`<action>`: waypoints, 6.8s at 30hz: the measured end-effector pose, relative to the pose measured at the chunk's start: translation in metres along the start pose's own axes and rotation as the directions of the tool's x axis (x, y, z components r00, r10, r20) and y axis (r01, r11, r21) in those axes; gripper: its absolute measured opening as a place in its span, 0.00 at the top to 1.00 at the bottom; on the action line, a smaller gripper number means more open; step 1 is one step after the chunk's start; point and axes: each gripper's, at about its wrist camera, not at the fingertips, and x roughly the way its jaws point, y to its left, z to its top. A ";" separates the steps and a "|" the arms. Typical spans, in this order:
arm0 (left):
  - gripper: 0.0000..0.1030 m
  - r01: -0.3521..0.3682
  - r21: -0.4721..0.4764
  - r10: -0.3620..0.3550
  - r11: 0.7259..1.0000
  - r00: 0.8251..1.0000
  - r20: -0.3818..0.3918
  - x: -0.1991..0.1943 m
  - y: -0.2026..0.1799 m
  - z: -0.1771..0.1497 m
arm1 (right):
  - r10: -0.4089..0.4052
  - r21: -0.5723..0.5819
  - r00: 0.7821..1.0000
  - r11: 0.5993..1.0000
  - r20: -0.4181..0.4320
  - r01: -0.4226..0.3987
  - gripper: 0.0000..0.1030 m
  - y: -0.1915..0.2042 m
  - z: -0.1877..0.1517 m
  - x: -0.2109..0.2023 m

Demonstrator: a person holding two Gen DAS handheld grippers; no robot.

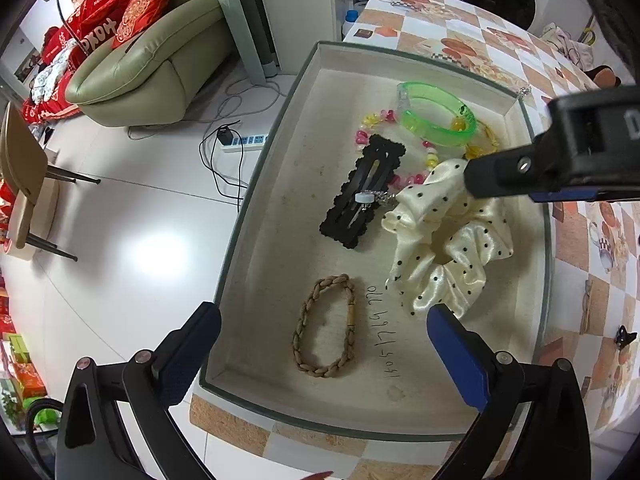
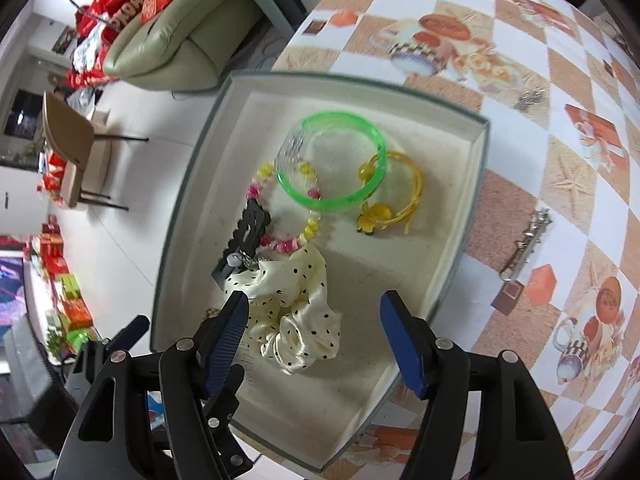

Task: Organize jewelry
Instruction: 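Move both open tools out of the tray back over the table, then grasp the beige hair clips with the left tool while the right grasps the black claw clip, then carry the black claw clip into the tray with the right tool while the left releases the beige clips there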

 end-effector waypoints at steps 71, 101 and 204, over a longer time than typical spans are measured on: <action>0.14 0.238 0.355 -0.196 0.904 0.969 -0.152 -0.011 -0.244 -0.008 | -0.164 0.335 0.986 0.930 0.009 0.151 0.17 -0.247 -0.211 -0.073; 0.78 0.247 0.391 -0.195 0.887 0.966 -0.169 -0.004 -0.271 -0.022 | -0.276 0.247 0.961 0.932 0.013 0.265 0.68 -0.221 -0.185 -0.043; 0.77 0.090 0.073 -0.084 0.993 0.993 -0.081 0.019 -0.030 -0.022 | -0.105 -0.067 0.994 0.992 -0.021 0.103 0.53 -0.013 0.008 0.037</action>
